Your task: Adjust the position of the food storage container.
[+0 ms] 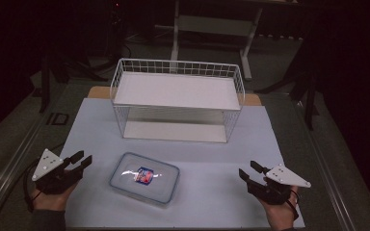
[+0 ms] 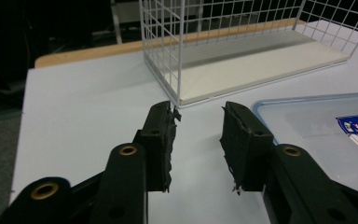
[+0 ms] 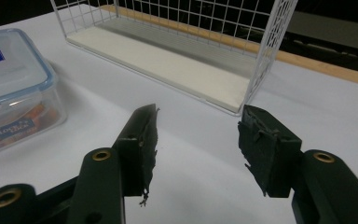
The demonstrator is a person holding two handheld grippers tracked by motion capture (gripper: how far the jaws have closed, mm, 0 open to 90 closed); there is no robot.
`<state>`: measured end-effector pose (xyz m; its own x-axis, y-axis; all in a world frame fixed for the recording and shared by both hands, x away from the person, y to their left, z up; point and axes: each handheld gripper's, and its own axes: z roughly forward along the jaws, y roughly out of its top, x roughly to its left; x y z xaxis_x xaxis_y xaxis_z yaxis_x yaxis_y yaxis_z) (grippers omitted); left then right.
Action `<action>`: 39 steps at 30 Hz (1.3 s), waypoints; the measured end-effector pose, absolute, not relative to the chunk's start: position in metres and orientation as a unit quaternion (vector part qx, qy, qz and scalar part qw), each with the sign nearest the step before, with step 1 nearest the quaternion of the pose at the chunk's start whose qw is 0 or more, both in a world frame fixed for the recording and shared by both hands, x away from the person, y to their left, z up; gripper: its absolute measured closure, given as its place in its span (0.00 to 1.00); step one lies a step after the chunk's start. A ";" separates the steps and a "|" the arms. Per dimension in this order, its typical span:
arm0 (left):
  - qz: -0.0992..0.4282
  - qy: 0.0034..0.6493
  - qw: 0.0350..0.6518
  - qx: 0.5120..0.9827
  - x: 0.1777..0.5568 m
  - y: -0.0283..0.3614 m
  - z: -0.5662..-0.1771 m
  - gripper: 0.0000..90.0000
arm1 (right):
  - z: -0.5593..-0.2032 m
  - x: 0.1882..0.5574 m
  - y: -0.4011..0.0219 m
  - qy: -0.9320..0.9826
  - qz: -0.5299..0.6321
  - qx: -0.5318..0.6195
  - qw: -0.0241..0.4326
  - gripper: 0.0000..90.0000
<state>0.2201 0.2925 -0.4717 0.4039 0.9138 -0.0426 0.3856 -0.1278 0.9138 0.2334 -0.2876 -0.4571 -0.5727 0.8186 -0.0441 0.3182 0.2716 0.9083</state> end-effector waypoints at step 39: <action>0.151 0.420 0.418 0.791 0.224 0.243 -0.496 1.00 | -0.460 0.232 -0.259 0.778 0.498 0.326 0.202 0.53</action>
<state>0.2243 0.2431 -0.4964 0.6013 0.7910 -0.1128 0.5392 -0.2976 0.7878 0.2321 -0.2590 -0.4597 -0.7057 0.7084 0.0114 0.3072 0.2915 0.9059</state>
